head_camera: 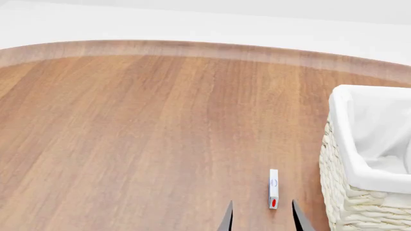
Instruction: Pick up the ketchup, and put it in the basket.
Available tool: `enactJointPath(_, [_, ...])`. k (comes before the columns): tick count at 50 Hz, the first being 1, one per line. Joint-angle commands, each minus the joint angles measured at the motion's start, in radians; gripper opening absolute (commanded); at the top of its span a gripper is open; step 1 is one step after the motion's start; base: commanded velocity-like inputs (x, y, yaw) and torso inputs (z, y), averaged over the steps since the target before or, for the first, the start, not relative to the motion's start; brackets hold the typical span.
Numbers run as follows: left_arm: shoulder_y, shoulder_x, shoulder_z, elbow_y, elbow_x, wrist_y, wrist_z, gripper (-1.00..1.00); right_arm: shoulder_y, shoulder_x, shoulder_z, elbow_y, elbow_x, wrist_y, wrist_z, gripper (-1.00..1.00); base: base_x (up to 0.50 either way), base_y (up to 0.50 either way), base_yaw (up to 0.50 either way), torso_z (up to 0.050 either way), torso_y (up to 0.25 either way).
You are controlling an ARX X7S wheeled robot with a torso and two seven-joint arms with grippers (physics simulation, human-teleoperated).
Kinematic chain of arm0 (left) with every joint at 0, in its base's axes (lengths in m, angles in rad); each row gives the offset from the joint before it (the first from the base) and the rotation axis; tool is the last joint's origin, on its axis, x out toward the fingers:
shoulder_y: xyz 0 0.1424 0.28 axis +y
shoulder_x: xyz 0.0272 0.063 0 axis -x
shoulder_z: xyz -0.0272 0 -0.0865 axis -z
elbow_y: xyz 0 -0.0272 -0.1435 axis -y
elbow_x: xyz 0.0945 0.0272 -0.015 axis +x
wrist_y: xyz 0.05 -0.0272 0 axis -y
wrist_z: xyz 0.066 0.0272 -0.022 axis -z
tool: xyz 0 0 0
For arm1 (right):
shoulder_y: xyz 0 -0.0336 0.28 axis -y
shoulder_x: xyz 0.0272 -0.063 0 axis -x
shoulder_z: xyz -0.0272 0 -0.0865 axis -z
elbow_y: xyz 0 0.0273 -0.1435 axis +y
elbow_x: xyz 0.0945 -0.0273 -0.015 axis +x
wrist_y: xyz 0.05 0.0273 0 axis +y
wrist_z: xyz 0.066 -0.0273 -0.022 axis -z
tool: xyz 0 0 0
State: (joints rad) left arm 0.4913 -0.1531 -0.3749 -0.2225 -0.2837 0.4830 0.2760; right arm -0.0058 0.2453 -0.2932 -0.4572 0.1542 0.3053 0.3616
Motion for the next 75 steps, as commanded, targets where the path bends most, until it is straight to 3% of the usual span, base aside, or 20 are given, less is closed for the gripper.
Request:
enactJointPath(1, [-0.072, -0.015, 0.001, -0.130, 0.045, 0.057, -0.014, 1.00, 0.003, 0.003, -0.007, 0.005, 0.004, -0.002, 0.003, 1.00, 0.00, 0.00, 0.00, 0.000, 0.000])
enactJointPath(36, [-0.179, -0.029, 0.049, -0.259, 0.061, 0.112, 0.004, 1.00, 0.004, 0.013, -0.024, 0.014, 0.018, -0.014, 0.014, 1.00, 0.00, 0.00, 0.00, 0.000, 0.000])
enactJointPath(67, [-0.292, -0.036, 0.072, -0.495, 0.087, 0.194, 0.012, 1.00, 0.009, 0.022, -0.038, 0.021, 0.034, -0.019, 0.019, 1.00, 0.00, 0.00, 0.00, 0.000, 0.000])
enactJointPath(68, [-0.286, -0.036, 0.071, -0.483, 0.085, 0.188, 0.010, -1.00, 0.010, 0.022, -0.040, 0.022, 0.033, -0.020, 0.020, 1.00, 0.00, 0.00, 0.00, 0.000, 0.000])
enactJointPath(75, [-0.267, -0.036, 0.068, -0.439, 0.081, 0.177, -0.003, -1.00, 0.011, 0.023, -0.042, 0.026, 0.036, -0.023, 0.021, 1.00, 0.00, 0.00, 0.00, 0.000, 0.000])
